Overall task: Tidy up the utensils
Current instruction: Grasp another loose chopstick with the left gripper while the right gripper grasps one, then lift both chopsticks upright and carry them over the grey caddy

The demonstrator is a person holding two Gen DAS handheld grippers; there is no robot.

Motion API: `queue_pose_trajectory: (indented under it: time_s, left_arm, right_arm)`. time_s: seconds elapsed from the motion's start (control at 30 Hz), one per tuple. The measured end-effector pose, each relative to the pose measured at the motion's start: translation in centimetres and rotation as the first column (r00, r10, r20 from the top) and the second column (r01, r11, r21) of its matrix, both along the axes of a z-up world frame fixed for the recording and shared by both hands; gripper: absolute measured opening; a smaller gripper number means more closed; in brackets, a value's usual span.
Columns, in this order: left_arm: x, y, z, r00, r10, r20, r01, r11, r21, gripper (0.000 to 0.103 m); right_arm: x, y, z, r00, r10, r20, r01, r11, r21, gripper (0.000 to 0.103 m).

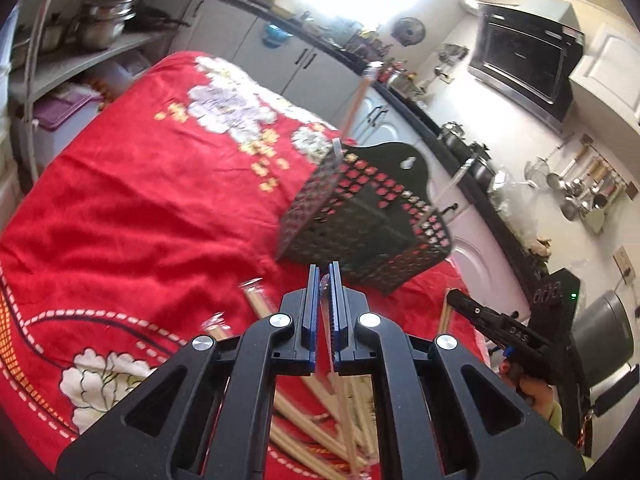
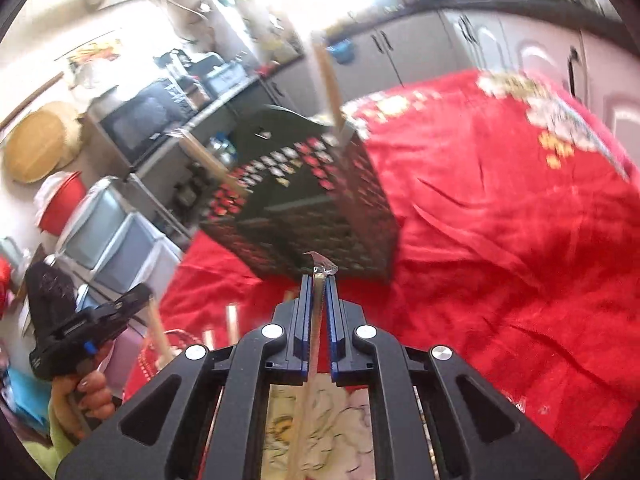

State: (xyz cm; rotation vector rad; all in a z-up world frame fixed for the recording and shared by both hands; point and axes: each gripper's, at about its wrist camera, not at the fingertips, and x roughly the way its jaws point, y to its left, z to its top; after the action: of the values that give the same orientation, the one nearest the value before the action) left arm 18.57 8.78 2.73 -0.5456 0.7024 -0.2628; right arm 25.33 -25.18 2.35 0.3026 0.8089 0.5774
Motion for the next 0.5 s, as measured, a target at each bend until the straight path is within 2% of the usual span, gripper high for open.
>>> queue_pose_trajectory:
  time_s: [0.23,0.5]
  left_arm:
    - [0.1,-2.2,2.8,0.997,-0.058,0.059,0.056,0.998,0.027,0.002]
    - [0.2,-4.1,6.7,0.984,-0.107,0.144,0.102,0.994,0.042,0.002]
  right_arm:
    - [-3.6,0.5,4.6,0.985,0.02,0.171,-0.023,1.0,0.013,0.006]
    - [-5.9,-0.3,7.4,0.937,-0.048,0.345,0.053,0.999,-0.007,0.006]
